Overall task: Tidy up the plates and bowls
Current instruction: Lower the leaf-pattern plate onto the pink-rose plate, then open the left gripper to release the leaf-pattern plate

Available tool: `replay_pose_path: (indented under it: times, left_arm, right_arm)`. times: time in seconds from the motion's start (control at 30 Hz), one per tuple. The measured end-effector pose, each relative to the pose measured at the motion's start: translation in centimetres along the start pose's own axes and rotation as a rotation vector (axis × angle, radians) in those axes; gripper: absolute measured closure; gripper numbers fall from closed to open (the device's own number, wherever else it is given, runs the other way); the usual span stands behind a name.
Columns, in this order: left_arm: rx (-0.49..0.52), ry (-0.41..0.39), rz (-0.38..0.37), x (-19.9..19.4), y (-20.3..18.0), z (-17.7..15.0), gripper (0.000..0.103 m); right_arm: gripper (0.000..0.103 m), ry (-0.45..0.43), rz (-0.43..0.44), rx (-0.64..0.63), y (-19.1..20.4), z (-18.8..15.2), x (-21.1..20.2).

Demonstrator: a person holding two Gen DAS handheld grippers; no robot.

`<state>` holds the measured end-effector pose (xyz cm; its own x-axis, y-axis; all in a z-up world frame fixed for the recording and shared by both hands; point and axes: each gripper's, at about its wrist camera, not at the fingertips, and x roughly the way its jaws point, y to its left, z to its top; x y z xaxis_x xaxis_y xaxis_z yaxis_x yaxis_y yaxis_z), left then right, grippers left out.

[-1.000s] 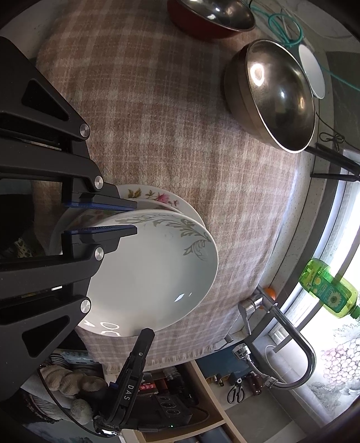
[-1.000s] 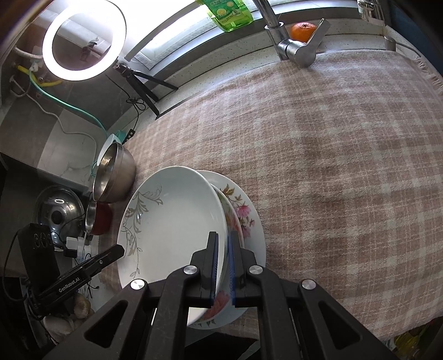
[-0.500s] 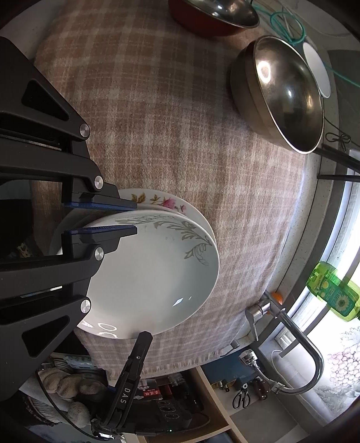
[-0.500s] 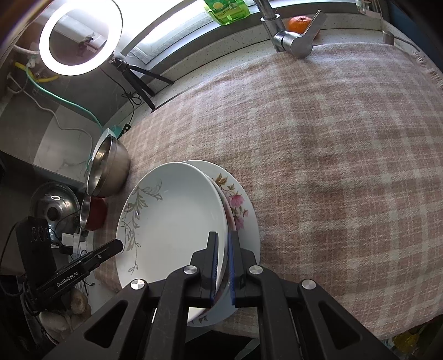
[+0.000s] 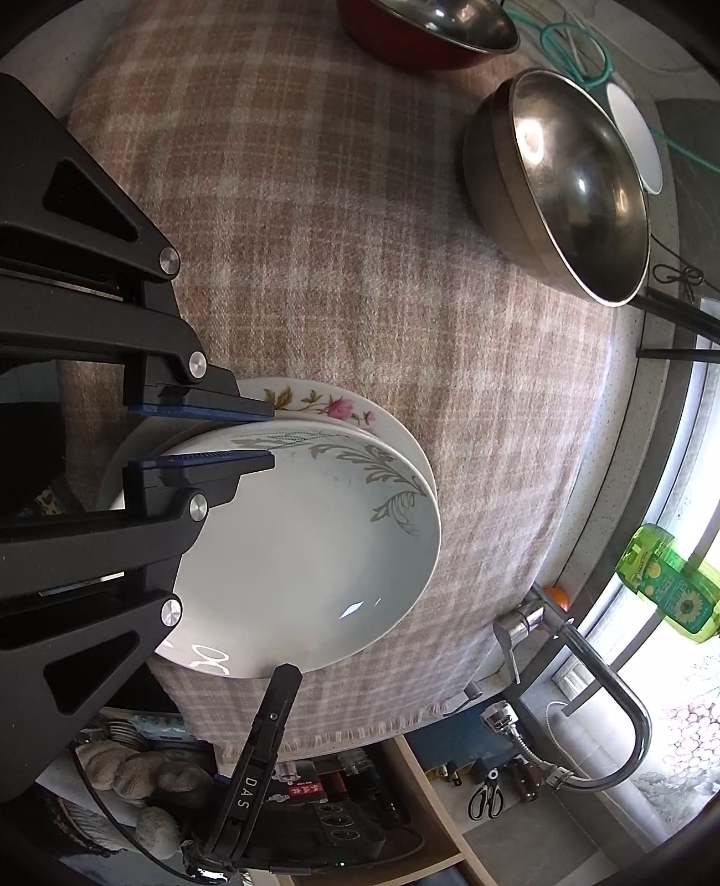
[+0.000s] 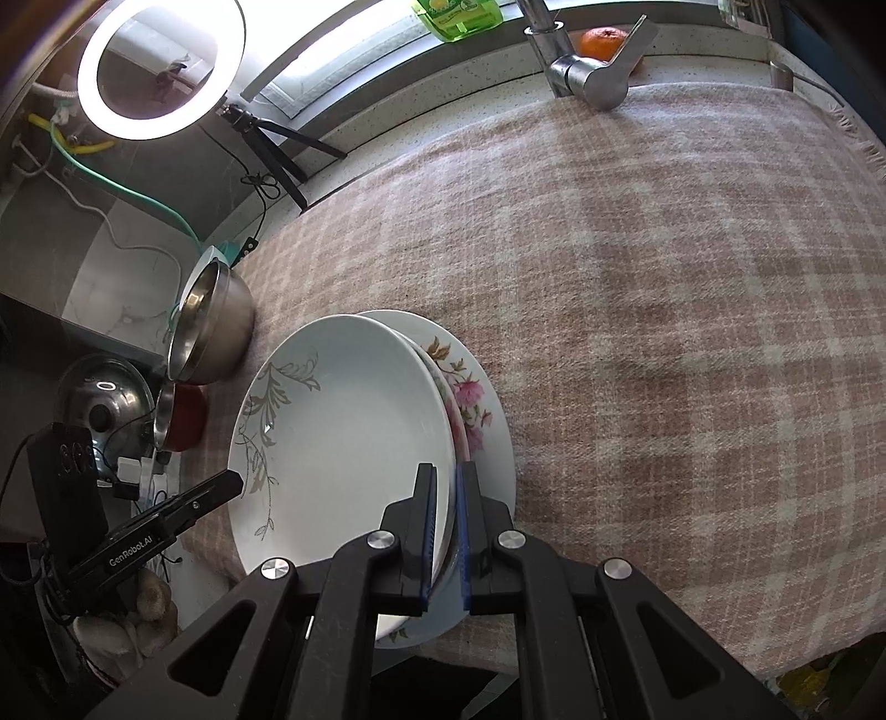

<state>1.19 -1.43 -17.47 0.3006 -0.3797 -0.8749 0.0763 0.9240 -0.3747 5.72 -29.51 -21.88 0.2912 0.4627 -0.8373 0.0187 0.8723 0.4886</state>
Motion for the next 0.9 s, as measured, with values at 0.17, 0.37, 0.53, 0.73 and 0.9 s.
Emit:
replay_pose_path:
  times: [0.17, 0.37, 0.53, 0.73, 0.9]
  left_arm:
    - [0.002, 0.002, 0.000, 0.07, -0.01, 0.07, 0.095]
    - [0.007, 0.002, 0.001, 0.04, -0.20, 0.03, 0.095]
    - [0.010, 0.003, 0.003, 0.07, -0.24, 0.01, 0.095]
    - [0.027, 0.004, 0.014, 0.03, -0.45, -0.01, 0.095]
    - [0.040, -0.012, 0.022, -0.41, -0.62, 0.11, 0.095]
  right_arm:
    - [0.096, 0.001, -0.002, 0.000, -0.10, -0.02, -0.04]
    - [0.096, 0.003, -0.010, -0.004, 0.01, -0.08, 0.08]
    - [0.095, 0.009, -0.013, -0.015, 0.18, -0.38, 0.33]
    - [0.094, 0.008, -0.022, -0.025, 0.38, -0.42, 0.32]
    - [0.094, 0.011, -0.027, -0.026, 0.39, -0.48, 0.26]
